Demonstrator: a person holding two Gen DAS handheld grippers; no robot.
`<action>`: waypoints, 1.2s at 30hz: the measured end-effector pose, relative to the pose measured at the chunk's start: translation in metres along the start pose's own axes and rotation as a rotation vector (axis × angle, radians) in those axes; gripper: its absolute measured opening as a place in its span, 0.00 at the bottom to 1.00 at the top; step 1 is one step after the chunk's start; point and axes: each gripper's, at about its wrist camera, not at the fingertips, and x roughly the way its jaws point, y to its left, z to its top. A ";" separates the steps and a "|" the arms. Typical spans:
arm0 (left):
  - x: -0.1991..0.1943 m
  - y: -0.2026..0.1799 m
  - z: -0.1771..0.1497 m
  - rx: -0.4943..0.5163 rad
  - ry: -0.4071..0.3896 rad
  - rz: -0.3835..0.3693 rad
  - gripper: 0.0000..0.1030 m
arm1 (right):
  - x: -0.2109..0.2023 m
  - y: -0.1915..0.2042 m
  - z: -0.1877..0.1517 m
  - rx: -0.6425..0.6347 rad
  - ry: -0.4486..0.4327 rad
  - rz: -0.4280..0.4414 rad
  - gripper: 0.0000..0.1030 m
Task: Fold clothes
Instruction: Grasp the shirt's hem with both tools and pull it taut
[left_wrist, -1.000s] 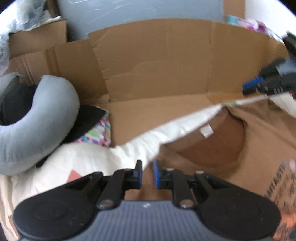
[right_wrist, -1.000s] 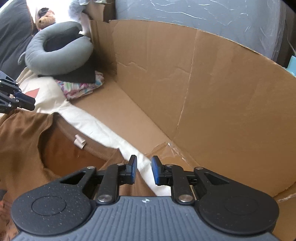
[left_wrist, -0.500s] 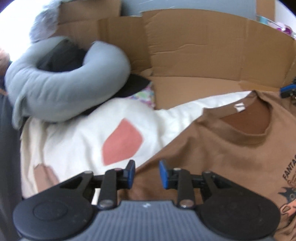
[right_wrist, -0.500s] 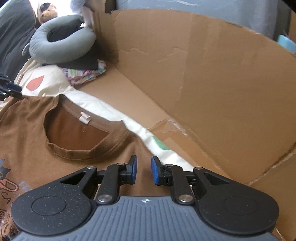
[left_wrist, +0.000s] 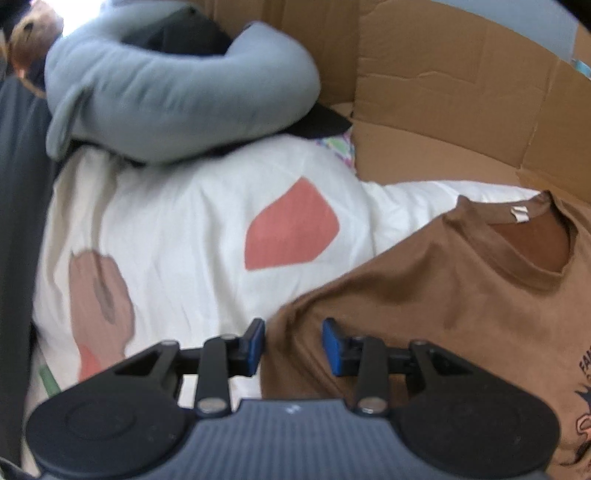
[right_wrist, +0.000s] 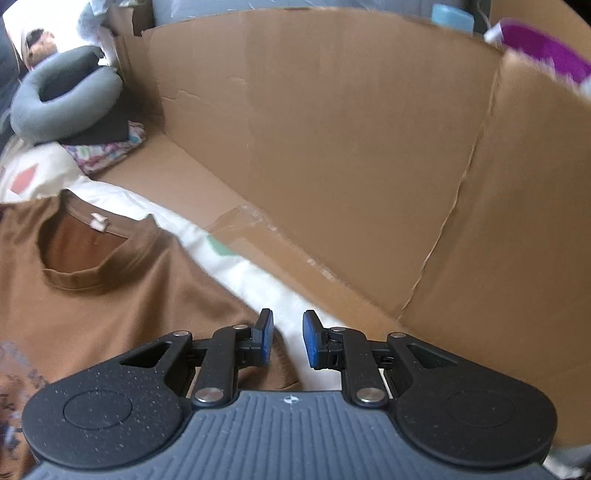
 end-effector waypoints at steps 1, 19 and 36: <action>0.002 0.001 -0.001 -0.016 0.009 -0.007 0.25 | 0.000 0.000 -0.002 0.005 0.001 0.010 0.25; -0.004 0.004 0.028 -0.020 -0.079 0.032 0.05 | 0.017 -0.001 -0.017 0.003 0.080 -0.009 0.04; 0.005 0.024 0.061 -0.056 -0.076 0.157 0.06 | 0.036 0.004 0.020 0.001 0.068 -0.136 0.03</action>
